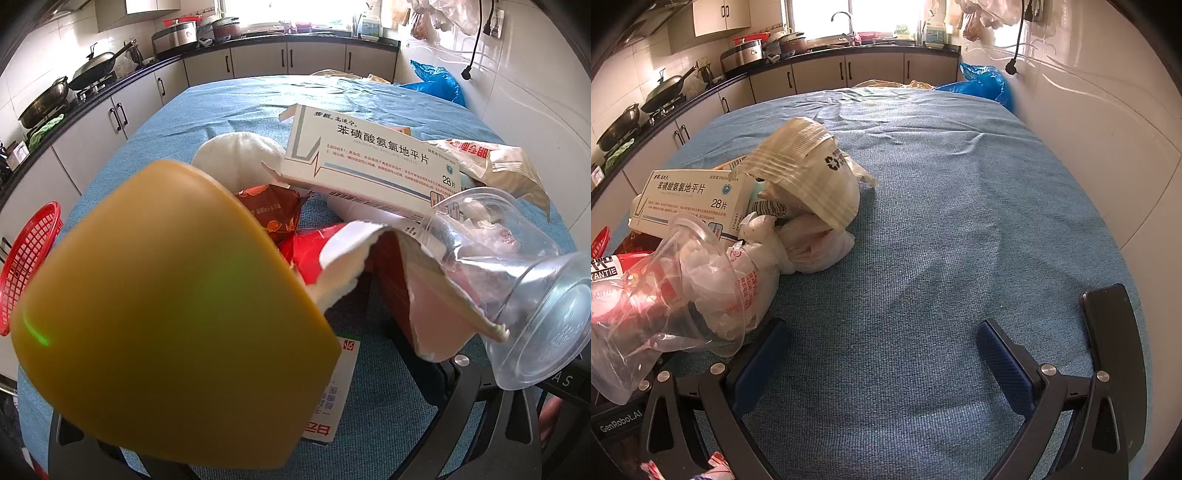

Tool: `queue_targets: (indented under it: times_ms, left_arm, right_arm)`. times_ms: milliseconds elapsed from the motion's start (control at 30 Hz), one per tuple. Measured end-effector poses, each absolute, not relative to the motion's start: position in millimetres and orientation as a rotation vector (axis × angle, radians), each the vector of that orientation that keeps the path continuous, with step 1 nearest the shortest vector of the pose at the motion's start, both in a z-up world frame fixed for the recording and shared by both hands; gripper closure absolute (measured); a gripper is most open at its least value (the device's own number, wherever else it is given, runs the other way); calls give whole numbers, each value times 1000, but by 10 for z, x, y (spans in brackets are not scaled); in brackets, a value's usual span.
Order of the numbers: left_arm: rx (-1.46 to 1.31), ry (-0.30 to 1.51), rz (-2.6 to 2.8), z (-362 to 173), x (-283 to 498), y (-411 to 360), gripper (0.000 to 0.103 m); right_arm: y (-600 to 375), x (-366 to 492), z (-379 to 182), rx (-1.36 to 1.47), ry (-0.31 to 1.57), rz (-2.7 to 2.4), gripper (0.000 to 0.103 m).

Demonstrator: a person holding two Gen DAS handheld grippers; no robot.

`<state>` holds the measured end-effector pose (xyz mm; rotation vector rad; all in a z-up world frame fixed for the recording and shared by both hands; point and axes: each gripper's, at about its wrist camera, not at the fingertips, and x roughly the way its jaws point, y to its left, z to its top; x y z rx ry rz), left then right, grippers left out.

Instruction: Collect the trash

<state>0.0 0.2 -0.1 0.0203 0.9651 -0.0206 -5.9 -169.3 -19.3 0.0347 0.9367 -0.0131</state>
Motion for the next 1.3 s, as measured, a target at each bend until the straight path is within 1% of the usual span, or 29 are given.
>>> queue_targets:
  times_ms: [200, 267, 400, 567, 733, 833, 933, 1033, 1167, 1300]
  left_arm:
    - [14, 997, -76, 67, -77, 142, 0]
    - [14, 952, -69, 198, -210, 272, 0]
    - [-12, 906, -116, 327, -400, 492, 0]
    - [-14, 844, -156, 422, -666, 691, 0]
    - [-3, 751, -156, 502, -981, 757, 0]
    - [15, 687, -133, 533, -1207, 817, 0]
    - [24, 622, -82, 584, -1428, 781, 0]
    - [42, 555, -15, 588, -1658, 774, 0]
    - [50, 466, 32, 609, -1955, 755, 0]
    - [41, 436, 49, 631, -2096, 769, 0]
  right_arm:
    - [-1724, -91, -171, 29, 975, 16, 0]
    - [-1763, -231, -104, 34, 982, 36, 0]
    - [-1796, -516, 30, -15, 949, 20, 0]
    - [-1887, -874, 88, 8, 928, 29, 1]
    - [-1783, -1252, 356, 31, 808, 60, 2]
    - [-1574, -1554, 507, 27, 683, 95, 5]
    - [-1371, -1844, 632, 12, 549, 107, 5]
    - [-1239, -2048, 651, 7, 468, 104, 5]
    - [-1082, -2111, 566, -18, 527, 129, 5]
    - [-1035, -2161, 502, -57, 562, 96, 5]
